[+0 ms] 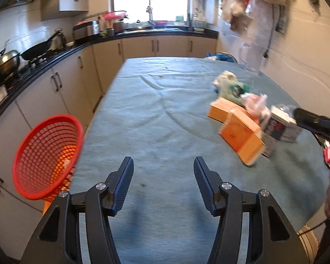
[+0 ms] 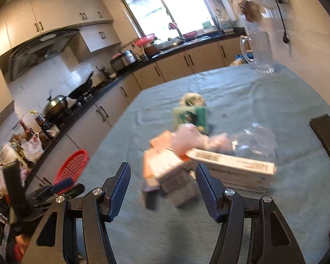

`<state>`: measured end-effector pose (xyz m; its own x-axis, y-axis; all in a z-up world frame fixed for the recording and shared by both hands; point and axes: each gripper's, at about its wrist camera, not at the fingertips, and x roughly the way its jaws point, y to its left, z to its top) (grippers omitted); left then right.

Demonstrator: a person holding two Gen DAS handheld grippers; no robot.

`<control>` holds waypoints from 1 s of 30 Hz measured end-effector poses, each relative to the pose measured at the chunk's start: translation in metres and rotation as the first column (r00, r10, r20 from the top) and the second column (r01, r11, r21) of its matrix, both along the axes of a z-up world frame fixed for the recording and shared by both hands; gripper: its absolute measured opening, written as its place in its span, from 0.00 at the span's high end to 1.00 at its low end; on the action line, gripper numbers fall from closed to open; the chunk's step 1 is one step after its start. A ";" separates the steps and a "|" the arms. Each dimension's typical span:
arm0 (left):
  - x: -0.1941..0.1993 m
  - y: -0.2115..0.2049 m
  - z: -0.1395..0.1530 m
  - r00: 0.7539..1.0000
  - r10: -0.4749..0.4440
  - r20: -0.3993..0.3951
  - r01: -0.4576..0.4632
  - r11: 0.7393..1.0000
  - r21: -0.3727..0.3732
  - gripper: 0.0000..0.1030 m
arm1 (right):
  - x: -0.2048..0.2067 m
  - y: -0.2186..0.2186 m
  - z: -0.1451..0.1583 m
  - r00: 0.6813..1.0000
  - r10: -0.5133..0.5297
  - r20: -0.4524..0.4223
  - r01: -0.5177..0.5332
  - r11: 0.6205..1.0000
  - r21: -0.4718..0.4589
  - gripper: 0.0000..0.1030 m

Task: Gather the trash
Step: 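Return both tools to the table, then grasp the orange box with the left tool while the right tool grasps a white medicine box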

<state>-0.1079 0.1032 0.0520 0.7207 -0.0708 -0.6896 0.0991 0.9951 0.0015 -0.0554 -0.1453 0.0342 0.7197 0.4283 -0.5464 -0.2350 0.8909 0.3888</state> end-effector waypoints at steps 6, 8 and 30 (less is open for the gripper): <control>0.001 -0.017 -0.005 0.998 -0.052 -0.018 0.052 0.999 0.013 0.43 | 0.011 0.011 -0.013 1.000 0.023 0.015 -0.022 0.997 -0.080 0.30; 0.003 -0.019 -0.006 0.997 -0.066 -0.030 0.066 0.998 -0.007 0.40 | 0.020 0.016 -0.016 0.999 0.030 0.015 -0.028 0.994 -0.105 0.30; 0.100 -0.081 -0.002 0.951 -0.104 -0.292 0.010 0.952 -0.307 0.34 | -0.004 -0.054 -0.009 0.998 -0.044 0.038 0.041 0.996 0.078 0.54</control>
